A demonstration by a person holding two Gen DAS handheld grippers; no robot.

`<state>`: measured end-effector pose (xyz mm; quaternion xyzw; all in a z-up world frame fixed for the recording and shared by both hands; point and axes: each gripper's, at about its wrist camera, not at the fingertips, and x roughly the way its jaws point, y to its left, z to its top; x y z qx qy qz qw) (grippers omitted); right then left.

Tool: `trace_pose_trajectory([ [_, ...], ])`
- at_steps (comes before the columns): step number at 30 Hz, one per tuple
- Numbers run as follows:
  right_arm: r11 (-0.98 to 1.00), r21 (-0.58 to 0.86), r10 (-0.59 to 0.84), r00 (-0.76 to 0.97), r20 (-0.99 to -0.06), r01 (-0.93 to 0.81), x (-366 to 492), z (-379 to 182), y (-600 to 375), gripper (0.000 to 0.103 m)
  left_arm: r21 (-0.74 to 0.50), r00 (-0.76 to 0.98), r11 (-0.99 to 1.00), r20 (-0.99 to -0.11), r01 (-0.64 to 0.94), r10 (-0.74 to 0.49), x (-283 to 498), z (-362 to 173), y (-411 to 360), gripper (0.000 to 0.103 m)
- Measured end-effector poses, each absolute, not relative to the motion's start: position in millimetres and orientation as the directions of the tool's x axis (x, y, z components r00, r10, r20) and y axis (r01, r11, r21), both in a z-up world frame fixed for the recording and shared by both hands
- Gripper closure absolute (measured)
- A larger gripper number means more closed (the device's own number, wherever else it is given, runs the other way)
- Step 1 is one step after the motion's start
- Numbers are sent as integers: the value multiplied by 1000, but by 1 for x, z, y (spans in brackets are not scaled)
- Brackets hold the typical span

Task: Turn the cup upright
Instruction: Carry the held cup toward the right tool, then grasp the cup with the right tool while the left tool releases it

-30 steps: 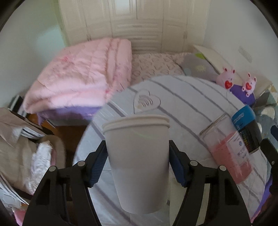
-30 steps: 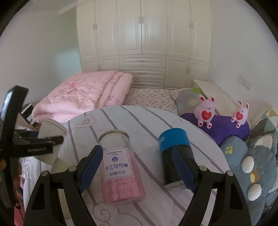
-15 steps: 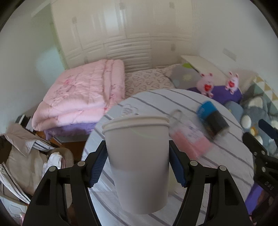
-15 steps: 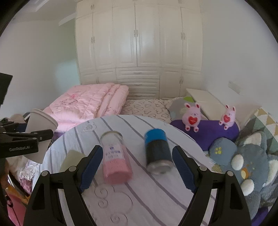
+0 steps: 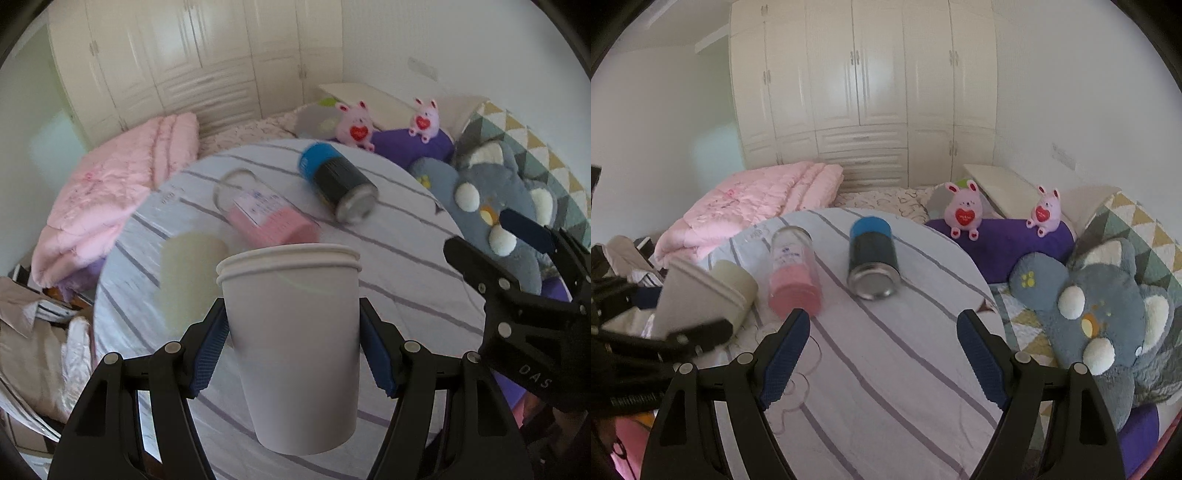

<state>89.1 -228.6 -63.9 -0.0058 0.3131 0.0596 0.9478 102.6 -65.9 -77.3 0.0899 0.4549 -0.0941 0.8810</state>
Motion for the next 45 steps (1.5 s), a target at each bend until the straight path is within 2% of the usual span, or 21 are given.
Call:
trace_pose_trajectory([
  [9,991,33,123,784,-609,-130,91,-75,-244,20,31,502,971,-860,237,-95,106,-108,-84,34],
  [12,989,38,134,775,-618,-141,94,-79,-242,20,35,480,968,-873,248,-92,110,-118,-90,32],
  [14,988,39,140,766,-627,-148,96,-82,-240,20,41,471,969,-878,243,-81,112,-124,-90,28],
  [19,986,45,150,752,-642,-159,98,-87,-236,20,34,436,973,-897,227,-70,115,-134,-85,27],
  [26,984,60,164,740,-652,-165,101,-85,-231,20,-8,482,974,-868,225,-118,106,-114,-69,24],
  [33,962,169,270,678,-684,-213,105,-85,-214,20,-22,554,975,-820,222,-144,82,-91,-43,13],
  [37,944,232,329,623,-710,-235,109,-90,-199,20,-25,580,981,-803,192,-134,79,-88,-30,10],
  [45,937,261,348,564,-749,-231,110,-99,-177,20,-57,564,981,-812,185,-153,84,-96,-15,10],
])
